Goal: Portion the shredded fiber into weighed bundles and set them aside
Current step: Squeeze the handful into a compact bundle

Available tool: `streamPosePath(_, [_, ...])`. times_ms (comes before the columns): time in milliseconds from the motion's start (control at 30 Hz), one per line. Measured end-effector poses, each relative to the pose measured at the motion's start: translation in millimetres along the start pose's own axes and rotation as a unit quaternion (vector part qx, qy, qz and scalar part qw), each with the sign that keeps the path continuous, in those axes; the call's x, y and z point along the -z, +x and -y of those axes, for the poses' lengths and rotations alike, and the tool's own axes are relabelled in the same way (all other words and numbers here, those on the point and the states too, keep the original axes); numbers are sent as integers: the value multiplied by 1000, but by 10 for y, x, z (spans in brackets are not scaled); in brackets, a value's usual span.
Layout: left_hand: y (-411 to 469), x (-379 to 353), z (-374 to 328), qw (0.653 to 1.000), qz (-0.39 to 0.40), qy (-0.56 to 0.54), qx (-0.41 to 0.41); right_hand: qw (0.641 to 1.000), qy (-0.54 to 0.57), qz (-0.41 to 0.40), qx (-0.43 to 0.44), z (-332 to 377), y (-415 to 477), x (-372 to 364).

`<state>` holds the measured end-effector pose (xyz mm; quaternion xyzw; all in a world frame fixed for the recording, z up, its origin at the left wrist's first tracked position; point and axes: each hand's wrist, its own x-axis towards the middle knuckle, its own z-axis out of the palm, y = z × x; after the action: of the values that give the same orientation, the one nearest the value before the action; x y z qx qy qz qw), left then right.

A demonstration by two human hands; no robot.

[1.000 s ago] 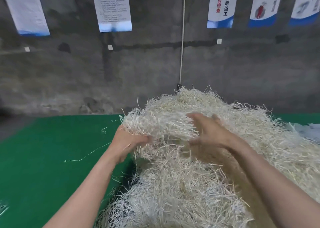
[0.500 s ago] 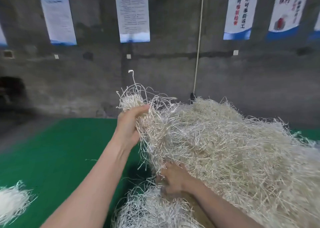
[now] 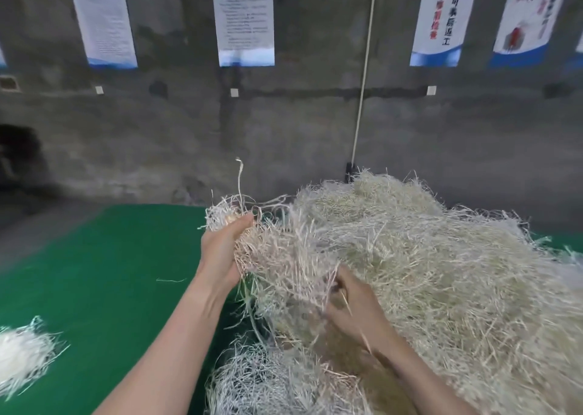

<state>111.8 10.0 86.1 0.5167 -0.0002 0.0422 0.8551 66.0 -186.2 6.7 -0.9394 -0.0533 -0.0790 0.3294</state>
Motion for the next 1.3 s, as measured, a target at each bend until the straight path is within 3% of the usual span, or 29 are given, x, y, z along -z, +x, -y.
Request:
streamPosePath(33, [3, -16, -6, 1000, 13, -2, 6, 999, 32, -22, 9, 83, 37, 56])
streamPosePath(100, [-10, -71, -59, 999, 43, 0, 8, 998, 58, 33, 20, 248, 98, 33])
streamPosePath(167, [-32, -96, -102, 998, 69, 13, -3, 991, 130, 23, -3, 405, 205, 8])
streamPosePath(233, [-35, 5, -88, 996, 88, 26, 2, 957, 284, -28, -49, 606, 349, 193])
streamPosePath(300, [-75, 163, -16, 992, 113, 40, 28, 899, 428, -51, -79, 757, 527, 390])
streamPosePath(333, [-108, 222, 36, 990, 119, 58, 48, 893, 440, -46, -84, 805, 587, 450])
streamPosePath(467, [-121, 263, 278, 989, 86, 85, 84, 950, 304, -47, -47, 847, 660, 480])
streamPosePath(567, [-84, 221, 326, 992, 49, 84, 81, 914, 396, 16, -87, 697, 566, 422])
streamPosePath(667, [-41, 220, 352, 988, 99, 93, 79, 881, 444, 99, -132, 622, 460, 304])
streamPosePath(767, [-13, 283, 424, 977, 82, 193, 29, 887, 433, 22, -160, 640, 489, 439])
streamPosePath(833, [-17, 357, 485, 965, 42, 258, 10, 874, 472, -16, -120, 620, 549, 583])
streamPosePath(867, [-13, 409, 521, 968, 25, 250, 14, 863, 494, -20, -104, 641, 566, 648])
streamPosePath(933, [-40, 524, 589, 990, 31, 132, 36, 858, 502, -31, -100, 679, 585, 693])
streamPosePath(1000, [-70, 560, 694, 991, 101, 10, 84, 870, 477, -45, -118, 710, 616, 592])
streamPosePath(1067, [-173, 369, 734, 973, 176, 90, 119, 901, 413, -10, -135, 778, 605, 390])
streamPosePath(1100, [-204, 230, 780, 969, 178, 130, 114, 923, 360, 39, -131, 815, 580, 306])
streamPosePath(1167, [-167, 41, 812, 981, 102, 133, 94, 940, 307, 107, -101, 780, 555, 261])
streamPosePath(1200, [-111, 23, 803, 986, 56, 120, 101, 946, 301, 87, -82, 719, 562, 320])
streamPosePath(1300, [38, 118, 684, 987, -38, 119, 102, 946, 295, -120, -66, 366, 566, 506])
